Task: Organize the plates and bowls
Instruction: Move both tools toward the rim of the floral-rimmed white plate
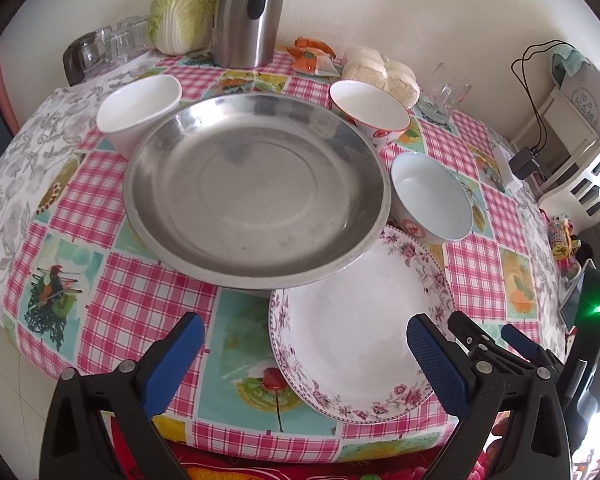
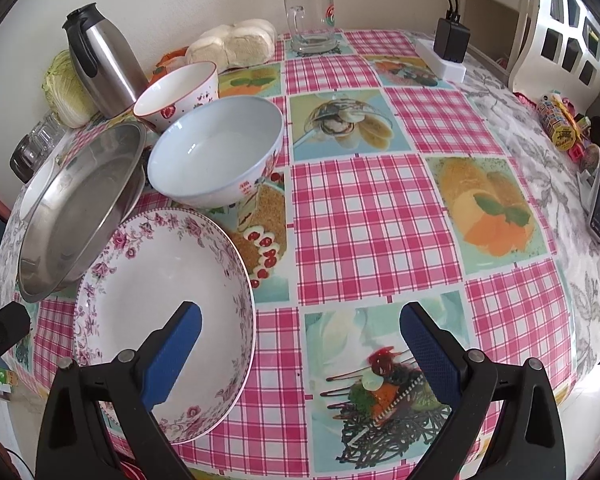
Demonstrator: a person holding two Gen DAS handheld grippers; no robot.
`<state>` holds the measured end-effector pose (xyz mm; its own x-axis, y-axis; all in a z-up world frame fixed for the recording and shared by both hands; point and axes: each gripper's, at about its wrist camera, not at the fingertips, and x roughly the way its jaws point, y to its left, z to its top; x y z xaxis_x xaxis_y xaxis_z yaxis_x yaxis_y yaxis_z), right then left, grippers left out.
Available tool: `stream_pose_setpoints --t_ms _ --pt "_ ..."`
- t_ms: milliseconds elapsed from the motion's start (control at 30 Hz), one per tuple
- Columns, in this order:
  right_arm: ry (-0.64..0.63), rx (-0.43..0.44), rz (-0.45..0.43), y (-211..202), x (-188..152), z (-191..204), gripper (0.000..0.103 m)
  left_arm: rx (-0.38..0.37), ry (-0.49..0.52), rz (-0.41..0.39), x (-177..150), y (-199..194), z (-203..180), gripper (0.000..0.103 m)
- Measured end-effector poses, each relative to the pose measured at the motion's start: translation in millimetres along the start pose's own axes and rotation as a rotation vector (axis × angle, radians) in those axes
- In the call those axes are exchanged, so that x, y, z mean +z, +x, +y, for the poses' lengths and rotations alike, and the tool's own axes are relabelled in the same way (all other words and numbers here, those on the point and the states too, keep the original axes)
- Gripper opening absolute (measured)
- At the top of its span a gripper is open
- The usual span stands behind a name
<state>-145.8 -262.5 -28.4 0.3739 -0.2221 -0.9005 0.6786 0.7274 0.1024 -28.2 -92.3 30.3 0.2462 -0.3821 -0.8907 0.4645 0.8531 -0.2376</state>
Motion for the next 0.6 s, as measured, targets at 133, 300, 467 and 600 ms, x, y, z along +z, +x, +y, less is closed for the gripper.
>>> stream_pose_setpoints --t_ms 133,300,467,600 --pt "-0.007 0.004 0.037 10 -3 2 0.1 0.007 -0.004 0.051 -2 14 -1 0.102" --pt "0.003 0.007 0.082 24 -5 0 0.1 0.025 0.005 0.104 -6 31 -4 0.102" --pt "0.017 0.007 0.106 37 -7 -3 0.1 0.051 0.006 0.154 -7 53 -7 0.101" --pt "0.007 0.021 0.088 38 -5 -1 0.1 0.066 0.006 0.174 -7 67 -9 0.097"
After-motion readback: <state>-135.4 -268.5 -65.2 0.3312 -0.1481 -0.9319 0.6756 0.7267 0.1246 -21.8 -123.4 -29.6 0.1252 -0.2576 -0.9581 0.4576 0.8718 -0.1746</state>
